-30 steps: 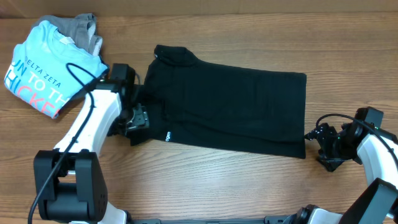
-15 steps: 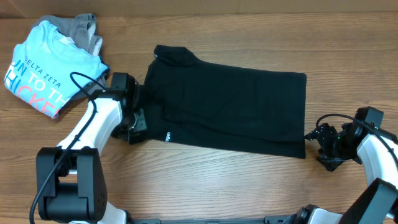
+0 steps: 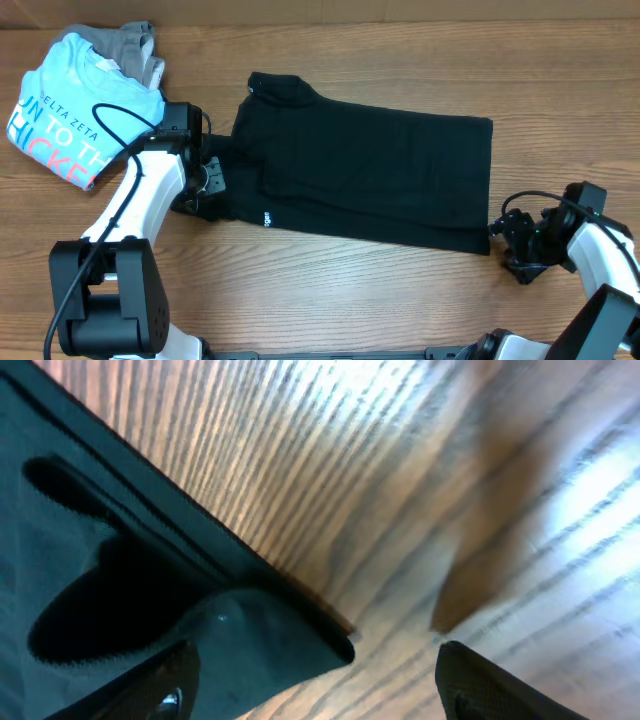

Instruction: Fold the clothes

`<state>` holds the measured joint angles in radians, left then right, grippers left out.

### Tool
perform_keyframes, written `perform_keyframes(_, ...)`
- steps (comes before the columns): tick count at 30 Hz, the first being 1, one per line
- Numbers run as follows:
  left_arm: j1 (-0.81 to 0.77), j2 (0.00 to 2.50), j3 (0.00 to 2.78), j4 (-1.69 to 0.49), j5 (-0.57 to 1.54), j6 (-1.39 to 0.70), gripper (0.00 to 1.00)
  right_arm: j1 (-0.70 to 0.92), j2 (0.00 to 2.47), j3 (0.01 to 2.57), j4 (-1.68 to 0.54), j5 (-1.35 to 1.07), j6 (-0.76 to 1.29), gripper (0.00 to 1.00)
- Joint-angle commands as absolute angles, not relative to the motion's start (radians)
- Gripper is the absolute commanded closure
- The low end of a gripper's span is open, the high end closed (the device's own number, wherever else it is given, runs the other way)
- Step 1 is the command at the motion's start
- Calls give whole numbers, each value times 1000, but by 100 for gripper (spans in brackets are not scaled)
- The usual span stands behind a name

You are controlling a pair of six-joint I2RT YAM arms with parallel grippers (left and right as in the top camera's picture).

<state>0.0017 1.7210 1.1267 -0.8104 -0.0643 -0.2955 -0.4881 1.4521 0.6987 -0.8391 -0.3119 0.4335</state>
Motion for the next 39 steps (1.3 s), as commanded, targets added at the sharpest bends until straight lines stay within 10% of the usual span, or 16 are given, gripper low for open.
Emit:
perform_keyframes(1, 7, 1728, 1148, -813, -69, -284, 96, -466, 1436, 648, -792, -350, 414, 22)
perform_keyframes(11, 7, 1728, 1148, -834, -73, -235, 94, -472, 1435, 617, -794, -343, 414, 96)
perform_keyframes(25, 7, 1726, 1159, -885, -216, -213, 95, -481, 1435, 781, -1010, -183, 414, 96)
perform_keyframes(29, 7, 1726, 1202, -945, -247, -216, 74, -481, 1435, 781, -1022, -184, 414, 96)
perform_keyframes(32, 7, 1726, 1235, -973, -215, -216, 41, -481, 1435, 781, -1018, -187, 413, 38)
perform_keyframes(39, 5, 1726, 1280, -1024, -139, -206, 35, -480, 1434, 854, -1026, -358, 297, 32)
